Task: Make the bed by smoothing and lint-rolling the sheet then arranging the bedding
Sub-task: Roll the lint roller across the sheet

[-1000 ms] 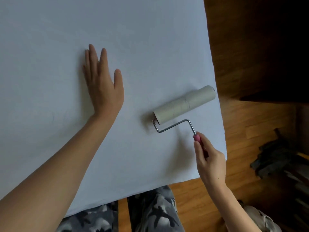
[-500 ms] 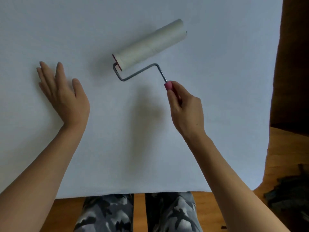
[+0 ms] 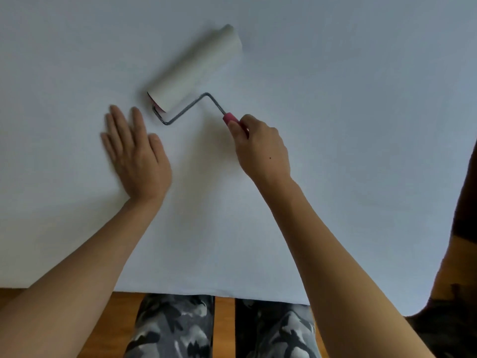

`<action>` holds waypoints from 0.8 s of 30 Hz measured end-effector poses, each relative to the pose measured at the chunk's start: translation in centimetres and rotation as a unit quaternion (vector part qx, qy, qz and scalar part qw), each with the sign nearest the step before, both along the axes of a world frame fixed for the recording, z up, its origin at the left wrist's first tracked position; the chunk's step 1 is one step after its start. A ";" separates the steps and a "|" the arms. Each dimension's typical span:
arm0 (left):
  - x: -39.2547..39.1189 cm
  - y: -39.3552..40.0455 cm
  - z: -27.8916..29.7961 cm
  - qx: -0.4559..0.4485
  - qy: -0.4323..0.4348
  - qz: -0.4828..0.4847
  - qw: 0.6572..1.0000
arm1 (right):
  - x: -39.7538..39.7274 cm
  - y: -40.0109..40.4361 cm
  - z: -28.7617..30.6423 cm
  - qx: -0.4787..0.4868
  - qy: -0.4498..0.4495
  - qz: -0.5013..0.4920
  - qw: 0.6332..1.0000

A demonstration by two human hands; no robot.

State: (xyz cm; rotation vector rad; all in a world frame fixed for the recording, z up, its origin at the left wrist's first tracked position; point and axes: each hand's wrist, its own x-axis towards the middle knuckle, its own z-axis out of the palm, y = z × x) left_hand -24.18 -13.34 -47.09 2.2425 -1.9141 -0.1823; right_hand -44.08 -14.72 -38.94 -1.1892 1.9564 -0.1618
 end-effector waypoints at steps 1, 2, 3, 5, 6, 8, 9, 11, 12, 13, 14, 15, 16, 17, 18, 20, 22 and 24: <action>0.0 0.0 0.0 -0.001 -0.001 -0.001 1.000 | -0.5 0.6 0.1 0.002 0.002 -0.002 1.000; 0.1 0.0 0.0 -0.001 -0.003 -0.001 1.000 | -1.0 1.3 0.2 0.004 0.006 0.000 1.000; 0.1 0.1 0.0 0.000 -0.005 -0.001 1.000 | -1.5 2.1 0.3 0.008 0.010 0.006 1.000; 0.1 0.1 0.1 0.005 -0.009 -0.002 1.000 | -2.8 4.1 0.5 0.016 0.016 0.016 1.000; 0.1 0.1 0.2 0.008 -0.010 -0.001 1.000 | -3.6 5.4 0.6 0.021 0.018 0.019 0.999; 0.1 0.1 0.2 0.009 -0.014 0.001 1.000 | -5.3 8.3 1.0 0.027 0.023 0.015 0.999; 0.1 0.1 0.3 0.008 -0.015 0.000 1.000 | -6.1 9.9 1.3 0.029 0.026 0.011 0.999; 0.2 0.0 0.2 0.007 -0.020 -0.002 1.000 | -7.9 13.1 2.0 0.042 0.032 0.005 0.999; 0.1 0.0 0.2 0.008 -0.022 -0.001 1.000 | -8.7 14.8 2.4 0.051 0.033 0.001 0.998; 0.1 0.1 0.2 0.010 -0.023 0.000 1.000 | -9.5 16.4 2.9 0.060 0.035 -0.005 0.998; 0.1 0.1 0.2 0.010 -0.024 0.002 1.000 | -10.3 18.0 3.4 0.071 0.037 -0.010 0.997; 0.0 0.1 0.2 0.010 -0.024 0.004 1.000 | -11.0 19.4 3.8 0.084 0.039 -0.013 0.996; 0.0 0.1 0.2 0.008 -0.024 0.004 1.000 | -11.6 20.7 4.3 0.097 0.041 -0.015 0.994; -0.1 0.1 0.2 0.005 -0.025 0.005 1.000 | -12.0 21.7 4.8 0.109 0.042 -0.019 0.993; -0.1 0.1 0.2 0.003 -0.026 0.005 1.000 | -12.3 22.5 5.1 0.119 0.044 -0.023 0.992; -0.1 0.1 0.3 0.000 -0.022 0.008 1.000 | -12.6 22.9 5.4 0.123 0.055 -0.021 0.991; 0.0 0.1 0.3 -0.004 -0.012 0.007 1.000 | -12.2 21.9 5.1 0.122 0.054 -0.021 0.991; 0.6 0.1 0.3 -0.008 -0.006 -0.011 1.000 | -11.2 19.9 4.3 0.106 0.043 -0.025 0.993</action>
